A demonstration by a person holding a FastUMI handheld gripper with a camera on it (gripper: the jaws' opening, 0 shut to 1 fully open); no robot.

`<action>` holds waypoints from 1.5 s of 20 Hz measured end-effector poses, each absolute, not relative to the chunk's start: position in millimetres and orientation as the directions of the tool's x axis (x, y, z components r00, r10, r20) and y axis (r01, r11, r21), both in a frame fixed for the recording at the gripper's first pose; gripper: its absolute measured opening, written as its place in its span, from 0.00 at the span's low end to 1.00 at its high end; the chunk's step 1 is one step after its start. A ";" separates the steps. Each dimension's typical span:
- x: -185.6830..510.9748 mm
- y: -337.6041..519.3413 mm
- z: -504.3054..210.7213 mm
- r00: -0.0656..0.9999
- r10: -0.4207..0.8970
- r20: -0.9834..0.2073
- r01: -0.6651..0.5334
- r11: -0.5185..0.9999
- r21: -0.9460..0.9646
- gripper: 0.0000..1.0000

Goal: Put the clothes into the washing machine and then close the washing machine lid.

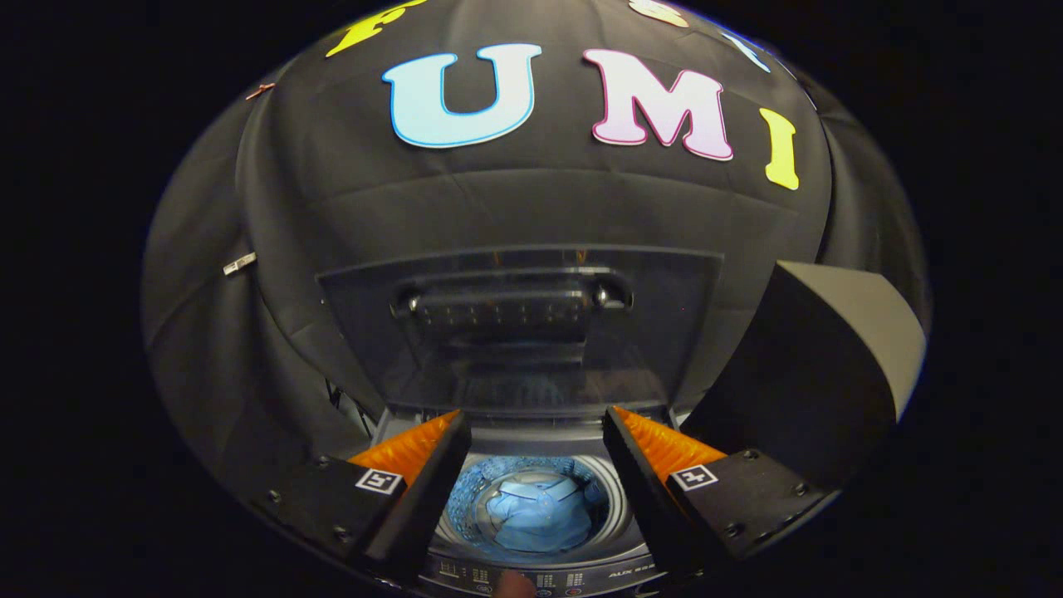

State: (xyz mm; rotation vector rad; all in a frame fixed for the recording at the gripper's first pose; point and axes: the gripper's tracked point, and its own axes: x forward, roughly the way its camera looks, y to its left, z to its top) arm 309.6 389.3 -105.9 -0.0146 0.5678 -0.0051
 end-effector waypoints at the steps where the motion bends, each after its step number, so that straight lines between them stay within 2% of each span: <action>1: 313.2 388.4 -97.5 0.849 -0.010 -0.529 0.000 1.000 -0.019 1.00; 11: 347.1 402.4 -47.1 0.881 0.030 -0.473 -0.024 1.000 0.018 1.00; 17: 394.4 405.8 -19.1 0.903 0.026 -0.430 -0.018 1.000 0.022 1.00; 24: 439.3 407.8 -39.8 0.881 0.001 -0.472 -0.007 1.000 -0.010 1.00; 30: 429.1 405.5 -42.8 0.880 -0.007 -0.475 0.008 1.000 -0.001 1.00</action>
